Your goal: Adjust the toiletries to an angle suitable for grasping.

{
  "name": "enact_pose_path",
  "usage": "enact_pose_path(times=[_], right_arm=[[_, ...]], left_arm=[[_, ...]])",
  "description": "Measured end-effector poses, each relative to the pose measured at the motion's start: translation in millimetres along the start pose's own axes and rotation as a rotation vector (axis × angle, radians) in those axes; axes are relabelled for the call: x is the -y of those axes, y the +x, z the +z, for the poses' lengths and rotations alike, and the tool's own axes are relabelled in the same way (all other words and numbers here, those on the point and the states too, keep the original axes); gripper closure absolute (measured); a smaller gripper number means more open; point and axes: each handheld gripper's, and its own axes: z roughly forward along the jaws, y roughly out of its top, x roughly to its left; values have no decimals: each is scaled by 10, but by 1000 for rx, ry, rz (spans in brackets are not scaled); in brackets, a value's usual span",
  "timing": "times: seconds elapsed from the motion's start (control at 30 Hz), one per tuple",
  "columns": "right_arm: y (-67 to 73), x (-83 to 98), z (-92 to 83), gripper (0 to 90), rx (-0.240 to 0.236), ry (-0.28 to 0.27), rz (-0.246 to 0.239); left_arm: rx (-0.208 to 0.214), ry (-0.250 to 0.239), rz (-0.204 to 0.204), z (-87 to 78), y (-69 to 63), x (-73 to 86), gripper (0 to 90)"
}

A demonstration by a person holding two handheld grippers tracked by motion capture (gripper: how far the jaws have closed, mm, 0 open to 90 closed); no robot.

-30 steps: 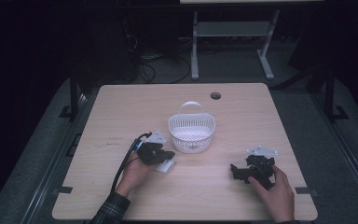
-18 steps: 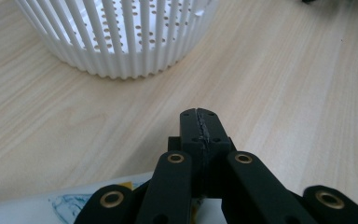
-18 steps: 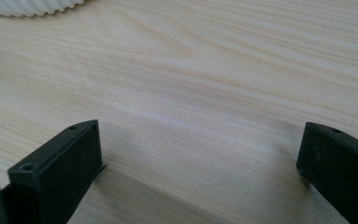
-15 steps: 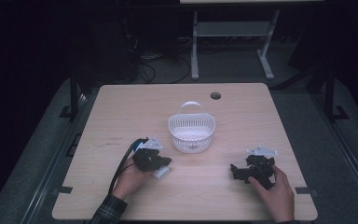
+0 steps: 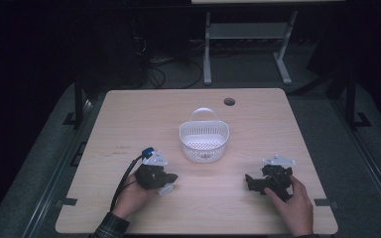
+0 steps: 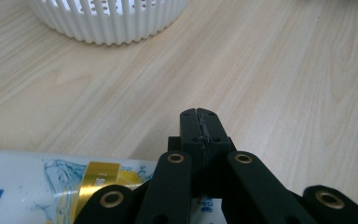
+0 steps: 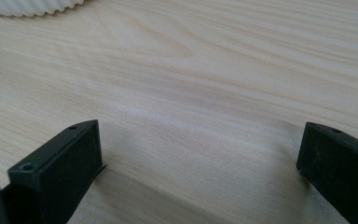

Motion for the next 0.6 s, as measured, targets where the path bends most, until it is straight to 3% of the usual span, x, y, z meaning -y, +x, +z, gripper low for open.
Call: enact_pose_path(times=[0.6], right_arm=[[2,0,0,0,0,-1,2]], left_arm=[[-20,-1,-35,-261,-44,280,898]])
